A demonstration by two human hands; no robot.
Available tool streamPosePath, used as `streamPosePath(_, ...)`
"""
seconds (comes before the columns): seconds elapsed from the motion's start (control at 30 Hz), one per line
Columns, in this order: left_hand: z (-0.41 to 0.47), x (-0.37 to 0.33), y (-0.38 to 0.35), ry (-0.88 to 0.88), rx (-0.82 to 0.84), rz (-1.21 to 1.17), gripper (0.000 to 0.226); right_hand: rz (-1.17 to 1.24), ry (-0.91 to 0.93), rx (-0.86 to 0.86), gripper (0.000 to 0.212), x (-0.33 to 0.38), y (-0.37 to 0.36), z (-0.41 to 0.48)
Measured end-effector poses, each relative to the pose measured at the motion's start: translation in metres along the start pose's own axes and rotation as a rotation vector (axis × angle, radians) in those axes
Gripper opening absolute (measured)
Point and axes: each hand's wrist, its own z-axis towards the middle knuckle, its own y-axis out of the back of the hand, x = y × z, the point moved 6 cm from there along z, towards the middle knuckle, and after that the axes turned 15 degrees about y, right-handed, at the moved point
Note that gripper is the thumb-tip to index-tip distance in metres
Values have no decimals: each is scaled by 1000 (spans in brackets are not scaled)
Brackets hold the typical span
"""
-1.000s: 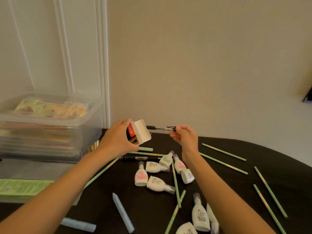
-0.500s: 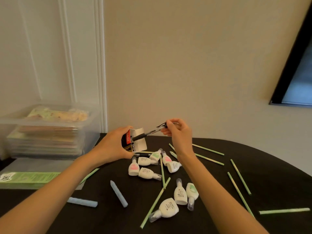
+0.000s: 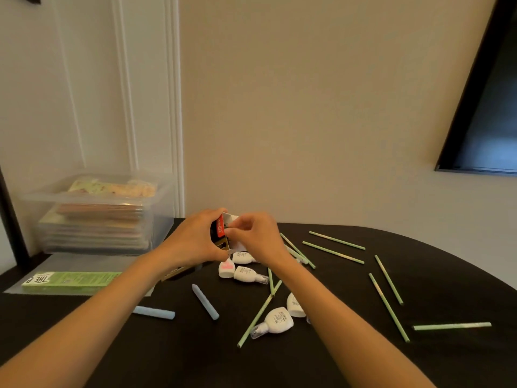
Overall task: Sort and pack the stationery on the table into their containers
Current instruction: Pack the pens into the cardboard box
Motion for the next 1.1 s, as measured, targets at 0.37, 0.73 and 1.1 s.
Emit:
streamPosePath(0.37,-11,6,14,10,-27,55,74,-83,47,58,14,7,-12,9)
streamPosePath(0.73,13,38,23,147,-108,102,74,194,-187,-170,22,-44,13,31)
streamPosePath(1.1,71,68,2,254,-156,80,69,-321,-290,250,22,-166,-44,48)
